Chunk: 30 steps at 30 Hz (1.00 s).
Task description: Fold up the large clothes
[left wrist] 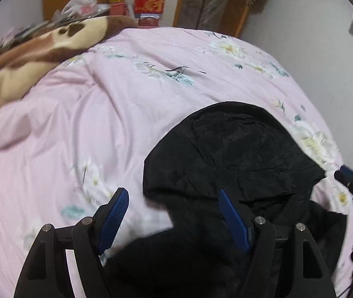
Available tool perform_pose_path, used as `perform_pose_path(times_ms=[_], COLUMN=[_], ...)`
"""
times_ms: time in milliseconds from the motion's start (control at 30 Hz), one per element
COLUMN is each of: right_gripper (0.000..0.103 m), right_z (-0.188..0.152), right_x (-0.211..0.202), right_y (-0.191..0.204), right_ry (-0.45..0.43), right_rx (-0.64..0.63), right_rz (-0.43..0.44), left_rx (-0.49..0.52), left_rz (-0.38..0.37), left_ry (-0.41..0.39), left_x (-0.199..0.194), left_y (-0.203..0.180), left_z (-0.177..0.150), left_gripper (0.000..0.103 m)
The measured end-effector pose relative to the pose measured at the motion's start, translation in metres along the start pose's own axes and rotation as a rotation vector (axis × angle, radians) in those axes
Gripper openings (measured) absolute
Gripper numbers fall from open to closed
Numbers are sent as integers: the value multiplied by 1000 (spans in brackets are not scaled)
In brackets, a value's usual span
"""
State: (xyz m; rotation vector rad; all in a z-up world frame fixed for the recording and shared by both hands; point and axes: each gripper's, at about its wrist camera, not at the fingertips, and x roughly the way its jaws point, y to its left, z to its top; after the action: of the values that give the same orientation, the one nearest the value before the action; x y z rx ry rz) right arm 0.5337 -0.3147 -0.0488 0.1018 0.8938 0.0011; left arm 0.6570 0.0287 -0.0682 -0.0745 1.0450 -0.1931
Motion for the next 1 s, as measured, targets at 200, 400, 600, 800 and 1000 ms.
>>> perform_pose_path(times_ms=[200,400,600,800,1000], right_gripper=[67,67,67,43,17], right_z=[19,24,23,23,21], right_x=[43,87,100,114,109], right_y=[-11,-21,-23,-29,-31], right_ry=[39,113,100,133,102], right_rx=[46,101,145,186,202], right_rz=[10,81,183,169,172], left_rx=[-60,-92,-70,-105,-126], left_rz=[-3,-40,-13,-25,-19], left_ry=[60,150,158,157,110], left_x=[46,96,119,127,111], left_y=[9,23,19,20,25], left_z=[23,29,32,29,28], left_gripper=[75,75,74,62,28])
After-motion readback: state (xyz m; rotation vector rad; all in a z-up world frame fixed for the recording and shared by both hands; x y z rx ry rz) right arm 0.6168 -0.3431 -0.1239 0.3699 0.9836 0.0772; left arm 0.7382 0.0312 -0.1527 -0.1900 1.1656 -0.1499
